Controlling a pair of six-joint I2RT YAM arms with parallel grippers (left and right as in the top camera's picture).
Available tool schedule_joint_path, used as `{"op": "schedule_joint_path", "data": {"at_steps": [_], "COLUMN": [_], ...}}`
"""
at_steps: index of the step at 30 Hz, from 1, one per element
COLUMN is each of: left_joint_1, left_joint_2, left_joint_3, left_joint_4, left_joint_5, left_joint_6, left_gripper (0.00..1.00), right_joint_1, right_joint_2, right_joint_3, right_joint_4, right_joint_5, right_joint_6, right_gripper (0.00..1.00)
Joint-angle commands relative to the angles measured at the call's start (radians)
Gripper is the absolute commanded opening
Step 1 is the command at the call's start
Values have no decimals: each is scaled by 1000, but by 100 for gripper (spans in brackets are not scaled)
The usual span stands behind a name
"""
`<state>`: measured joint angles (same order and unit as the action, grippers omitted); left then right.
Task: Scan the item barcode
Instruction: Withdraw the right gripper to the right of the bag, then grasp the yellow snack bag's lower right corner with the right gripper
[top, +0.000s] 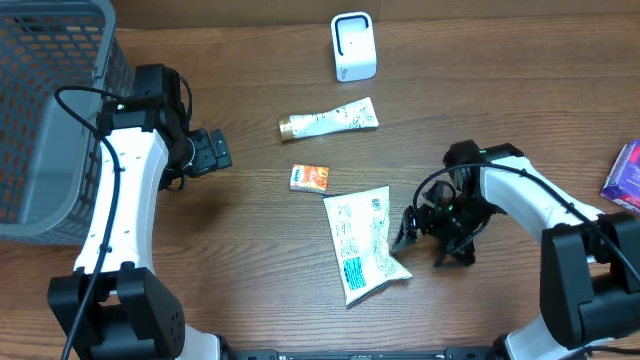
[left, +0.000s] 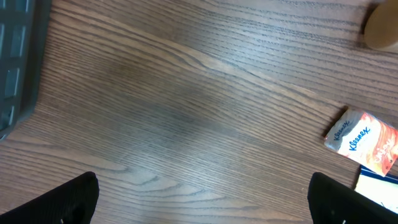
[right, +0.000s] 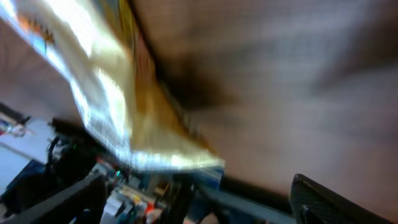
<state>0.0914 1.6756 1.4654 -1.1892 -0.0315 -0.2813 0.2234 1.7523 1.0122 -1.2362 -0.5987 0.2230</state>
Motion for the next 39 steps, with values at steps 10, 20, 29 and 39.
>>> {"op": "schedule_joint_path", "data": {"at_steps": [10, 20, 29, 39], "left_joint_1": [-1, -1, -1, -1], "left_joint_2": [-24, -24, -24, -24], "left_joint_3": [16, 16, 16, 16], "left_joint_4": [-3, 3, -26, -42], "left_joint_5": [-5, -1, -2, -2], "left_joint_6": [12, 12, 12, 12], "left_gripper": [100, 100, 100, 100], "right_joint_1": [35, 196, 367, 472], "right_joint_2": [-352, -577, -595, -590], "right_joint_3": [-29, -380, -439, -439], "right_joint_4": [-45, 313, 530, 575], "right_joint_5": [267, 343, 409, 496], "right_joint_6": [792, 1122, 1175, 1332], "right_gripper": [100, 100, 100, 100]}}
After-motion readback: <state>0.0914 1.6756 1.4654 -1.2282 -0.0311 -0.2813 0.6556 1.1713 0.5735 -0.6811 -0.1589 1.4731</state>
